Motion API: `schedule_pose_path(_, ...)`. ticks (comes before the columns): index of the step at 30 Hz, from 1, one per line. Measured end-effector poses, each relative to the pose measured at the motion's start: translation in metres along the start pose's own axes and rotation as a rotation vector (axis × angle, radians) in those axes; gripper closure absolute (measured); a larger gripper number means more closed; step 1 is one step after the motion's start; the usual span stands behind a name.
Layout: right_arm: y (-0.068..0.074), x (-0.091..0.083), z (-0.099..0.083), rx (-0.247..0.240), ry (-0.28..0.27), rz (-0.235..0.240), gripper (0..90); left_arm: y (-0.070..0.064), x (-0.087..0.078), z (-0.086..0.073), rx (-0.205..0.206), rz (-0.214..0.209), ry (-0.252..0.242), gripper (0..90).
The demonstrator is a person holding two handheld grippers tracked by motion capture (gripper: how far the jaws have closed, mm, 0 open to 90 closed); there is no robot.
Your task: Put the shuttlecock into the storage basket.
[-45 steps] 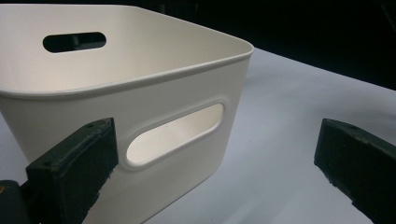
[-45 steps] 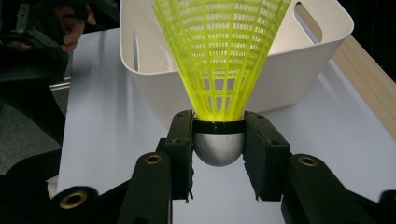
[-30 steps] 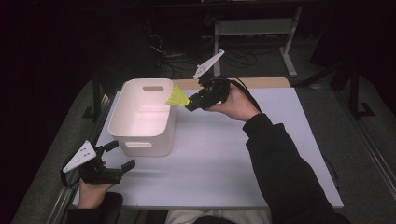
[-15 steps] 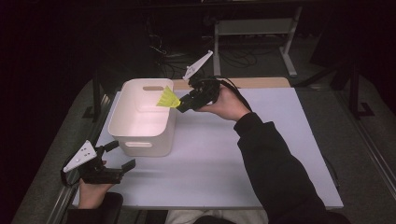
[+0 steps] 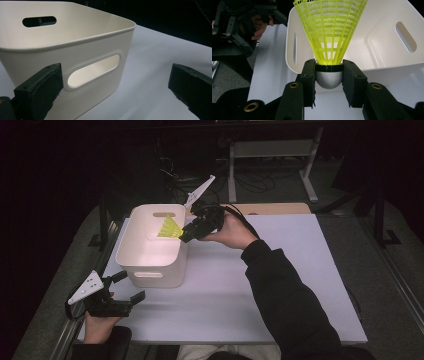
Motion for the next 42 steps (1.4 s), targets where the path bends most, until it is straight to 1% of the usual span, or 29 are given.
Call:
schedule_pose_path(6, 0.004, 0.011, 0.01, -0.019, 0.004, 0.016, 63.3, 0.0, 0.0, 0.0, 0.002, -0.001, 0.002, 0.0)
schedule_pose_path(9, 0.005, 0.015, 0.012, -0.021, 0.005, 0.022, 63.2, 0.0, 0.0, 0.0, 0.002, -0.001, 0.002, 0.0)
schedule_pose_path(10, 0.006, 0.019, 0.012, -0.025, 0.011, 0.027, 63.3, 0.0, 0.0, 0.0, 0.003, -0.001, 0.002, 0.0)
schedule_pose_path(15, 0.008, 0.027, 0.014, -0.021, 0.022, 0.036, 63.3, 0.0, 0.0, 0.0, 0.003, -0.001, 0.002, 0.0)
schedule_pose_path(18, 0.009, 0.032, 0.016, -0.03, 0.024, 0.042, 63.3, 0.0, 0.0, 0.0, 0.003, 0.0, 0.002, 0.0)
schedule_pose_path(25, 0.011, 0.042, 0.016, -0.041, 0.038, 0.05, 63.3, 0.0, 0.001, 0.0, 0.004, -0.002, 0.003, 0.0)
schedule_pose_path(29, 0.01, 0.047, 0.015, -0.033, 0.042, 0.055, 63.3, 0.0, 0.001, 0.0, 0.004, -0.002, 0.002, 0.0)
schedule_pose_path(42, 0.01, 0.067, 0.013, -0.033, 0.046, 0.079, 63.3, 0.0, 0.0, 0.0, 0.003, -0.002, 0.003, 0.0)
Point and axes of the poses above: each handheld gripper's, and its own axes: x roughly forward along the jaws, z roughly out of its top, y roughly to its left, the point moved 7 cm from there along x, roughly forward along the jaws, and after that the axes turned 7 degrees about -x, right-handed, at the moved point
